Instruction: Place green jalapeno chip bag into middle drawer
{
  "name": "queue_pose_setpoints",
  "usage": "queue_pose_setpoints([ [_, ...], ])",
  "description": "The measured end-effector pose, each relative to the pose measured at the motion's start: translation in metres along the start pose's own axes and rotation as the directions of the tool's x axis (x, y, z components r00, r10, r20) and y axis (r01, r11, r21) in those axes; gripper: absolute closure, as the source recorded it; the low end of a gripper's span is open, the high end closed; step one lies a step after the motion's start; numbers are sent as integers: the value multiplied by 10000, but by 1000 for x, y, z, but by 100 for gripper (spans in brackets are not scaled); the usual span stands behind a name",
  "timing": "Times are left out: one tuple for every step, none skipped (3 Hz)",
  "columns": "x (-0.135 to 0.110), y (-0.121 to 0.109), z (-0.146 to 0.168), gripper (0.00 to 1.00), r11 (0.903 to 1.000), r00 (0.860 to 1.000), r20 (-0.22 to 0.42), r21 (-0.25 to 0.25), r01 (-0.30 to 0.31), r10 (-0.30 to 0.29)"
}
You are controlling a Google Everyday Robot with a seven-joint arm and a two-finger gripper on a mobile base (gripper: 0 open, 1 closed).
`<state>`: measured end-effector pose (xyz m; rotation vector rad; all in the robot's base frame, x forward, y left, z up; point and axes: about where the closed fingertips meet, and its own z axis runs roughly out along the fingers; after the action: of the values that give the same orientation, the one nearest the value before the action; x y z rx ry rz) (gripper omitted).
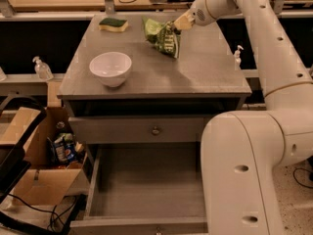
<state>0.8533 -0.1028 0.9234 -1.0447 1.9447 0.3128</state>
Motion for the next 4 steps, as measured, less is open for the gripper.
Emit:
queue_pose_setpoints([
  [-19, -7, -73, 100, 9960, 9980, -278, 673, 586, -568],
  [-45, -3, -183, 100, 9796, 9947, -252, 1733, 1021, -992],
  [-67, 29, -286, 100, 9519, 9927, 72, 2848, 1135, -1205],
  [-68, 73, -370, 100, 9278, 9940, 428, 3648, 782, -1006],
])
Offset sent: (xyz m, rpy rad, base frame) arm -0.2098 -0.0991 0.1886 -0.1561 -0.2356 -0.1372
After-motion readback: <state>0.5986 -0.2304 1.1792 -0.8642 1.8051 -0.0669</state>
